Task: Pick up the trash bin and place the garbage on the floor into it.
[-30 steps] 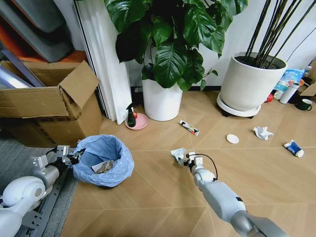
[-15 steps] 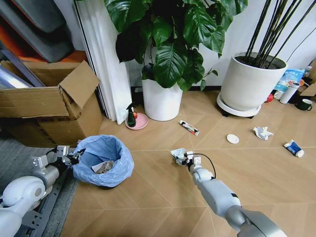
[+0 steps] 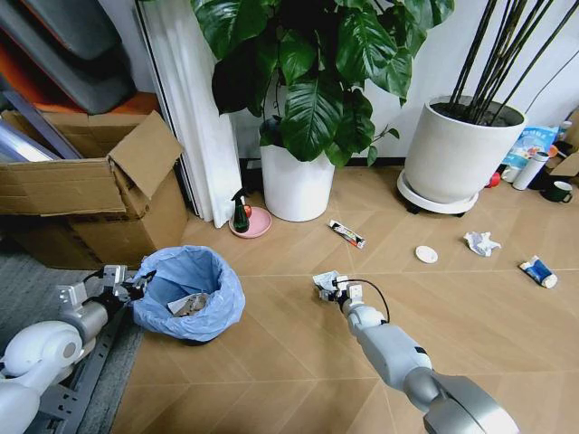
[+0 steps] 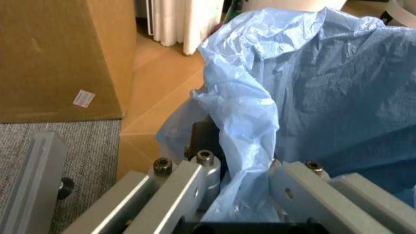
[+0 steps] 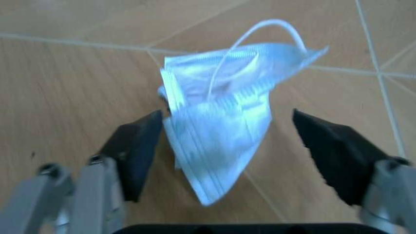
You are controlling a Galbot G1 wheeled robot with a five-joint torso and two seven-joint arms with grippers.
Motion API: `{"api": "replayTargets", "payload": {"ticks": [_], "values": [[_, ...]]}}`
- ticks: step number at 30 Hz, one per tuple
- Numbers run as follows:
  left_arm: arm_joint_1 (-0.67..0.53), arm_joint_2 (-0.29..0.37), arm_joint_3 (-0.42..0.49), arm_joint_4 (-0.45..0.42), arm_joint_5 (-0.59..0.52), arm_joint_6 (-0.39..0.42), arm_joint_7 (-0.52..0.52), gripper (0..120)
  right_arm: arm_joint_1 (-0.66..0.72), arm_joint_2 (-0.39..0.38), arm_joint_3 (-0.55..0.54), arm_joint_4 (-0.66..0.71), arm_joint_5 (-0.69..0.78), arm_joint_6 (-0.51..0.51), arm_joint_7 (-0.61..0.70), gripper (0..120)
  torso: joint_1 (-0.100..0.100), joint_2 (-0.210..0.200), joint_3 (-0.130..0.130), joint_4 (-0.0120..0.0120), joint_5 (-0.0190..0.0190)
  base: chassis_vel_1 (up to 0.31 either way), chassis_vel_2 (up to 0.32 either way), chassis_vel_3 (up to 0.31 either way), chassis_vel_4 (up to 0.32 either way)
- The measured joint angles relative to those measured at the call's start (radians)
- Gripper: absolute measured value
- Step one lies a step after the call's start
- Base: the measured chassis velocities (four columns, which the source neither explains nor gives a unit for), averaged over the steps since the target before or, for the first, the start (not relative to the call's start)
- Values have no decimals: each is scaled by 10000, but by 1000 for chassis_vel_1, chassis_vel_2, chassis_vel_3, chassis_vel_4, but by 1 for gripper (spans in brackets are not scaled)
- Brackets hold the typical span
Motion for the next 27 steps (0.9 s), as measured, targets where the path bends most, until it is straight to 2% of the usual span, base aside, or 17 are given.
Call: {"api": "replayTargets", "payload": {"ticks": [2, 4, 5, 7, 8, 10, 12, 17, 18, 20, 22, 25, 27], "values": [[24, 3, 0, 0, 2, -4, 9, 0, 6, 24, 35, -78, -35, 1, 57, 63, 0, 0, 0, 0, 0, 0, 0, 0, 0], [26, 6, -2, 0, 2, -6, 10, 0, 8, 24, 51, -96, -44, 1, 65, 58, 0, 0, 0, 0, 0, 0, 0, 0, 0], [30, 9, -5, -6, 2, -8, 12, 0, 16, 17, 71, -105, -47, 4, 73, 51, 0, 0, 0, 0, 0, 0, 0, 0, 0], [32, 9, -6, -9, 4, -9, 13, 0, 20, 9, 77, -105, -47, 4, 80, 49, 0, 0, 0, 0, 0, 0, 0, 0, 0], [34, 9, -5, -10, 8, -10, 13, 0, 22, 4, 78, -110, -47, 4, 90, 42, 0, 0, 0, -1, -1, 0, 0, 0, 0], [35, 6, -5, -10, 11, -10, 13, 0, 23, 2, 78, -114, -47, 4, 96, 41, 0, 0, 0, -1, 0, 0, 0, 0, 0], [47, -14, -3, -32, 18, -12, 14, 0, 41, -18, 48, -131, -45, -2, 104, 20, 0, 0, 0, -1, -1, 0, 0, 0, 0], [50, -13, -6, -48, 17, -13, 13, 0, 54, -27, 25, -138, -31, -22, 104, 6, 0, 0, 0, 0, -1, 0, 0, 0, 0], [54, -12, -8, -63, 17, -13, 13, 0, 54, -48, 11, -128, -16, -22, 100, 0, 0, 0, 0, 0, 1, 0, 0, 0, 0], [59, -12, -9, -71, 18, -14, 14, 0, 42, -74, -6, -90, 11, -23, 95, 0, 0, 0, 0, 0, 2, 0, 0, 0, 0], [111, -7, 2, -131, 23, -14, 13, 0, -213, -403, -238, 631, 438, 28, -63, 0, 0, 0, 0, 0, 1, 0, 0, 0, 0], [151, 83, 94, -191, 36, -14, 15, 0, -461, -799, -364, 1373, 590, 585, -847, 0, 0, 0, -1, 0, 1, 0, 0, 0, 0], [145, 321, 250, -201, 37, -14, 37, 0, -614, -1279, -388, 2240, 448, 1279, -2148, 0, 0, 0, 0, -2, 1, 0, 0, 0, 0]]}}
